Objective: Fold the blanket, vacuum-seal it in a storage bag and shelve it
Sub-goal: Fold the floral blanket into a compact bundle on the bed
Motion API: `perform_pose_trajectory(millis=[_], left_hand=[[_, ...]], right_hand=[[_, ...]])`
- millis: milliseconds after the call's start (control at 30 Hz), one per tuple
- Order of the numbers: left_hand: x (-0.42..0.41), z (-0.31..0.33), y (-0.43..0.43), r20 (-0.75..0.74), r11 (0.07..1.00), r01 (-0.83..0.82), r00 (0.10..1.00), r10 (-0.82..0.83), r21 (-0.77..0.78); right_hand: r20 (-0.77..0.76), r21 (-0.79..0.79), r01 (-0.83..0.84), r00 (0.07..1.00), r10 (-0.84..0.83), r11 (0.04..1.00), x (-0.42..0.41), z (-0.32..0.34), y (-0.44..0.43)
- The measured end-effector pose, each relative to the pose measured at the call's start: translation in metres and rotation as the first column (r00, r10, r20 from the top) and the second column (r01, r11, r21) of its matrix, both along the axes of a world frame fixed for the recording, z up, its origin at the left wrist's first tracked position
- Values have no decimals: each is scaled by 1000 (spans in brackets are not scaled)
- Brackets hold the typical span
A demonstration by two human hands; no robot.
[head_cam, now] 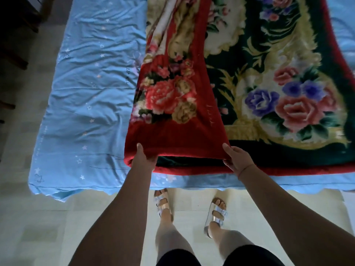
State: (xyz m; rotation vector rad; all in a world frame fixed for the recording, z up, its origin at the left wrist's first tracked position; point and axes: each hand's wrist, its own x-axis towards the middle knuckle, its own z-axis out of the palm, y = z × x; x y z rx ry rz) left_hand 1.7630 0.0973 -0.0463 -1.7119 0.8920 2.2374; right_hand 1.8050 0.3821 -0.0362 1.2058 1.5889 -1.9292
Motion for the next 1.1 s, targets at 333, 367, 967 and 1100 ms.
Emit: perform_pose_trajectory(millis=[333, 367, 967, 1100], left_hand=[[88, -2, 89, 99, 989, 134, 985, -140, 62], [93, -6, 100, 99, 984, 165, 980, -171, 71], [66, -45, 20, 466, 388, 645, 754, -462, -659], [52, -47, 6, 467, 239, 719, 631, -620, -653]], right_hand=[[-47, 330, 14, 999, 2, 944, 74, -1, 127], [-32, 370, 14, 999, -2, 929, 79, -5, 139], [199, 435, -105, 980, 19, 894, 45, -79, 146], [209, 377, -4, 975, -80, 926, 49, -86, 147]])
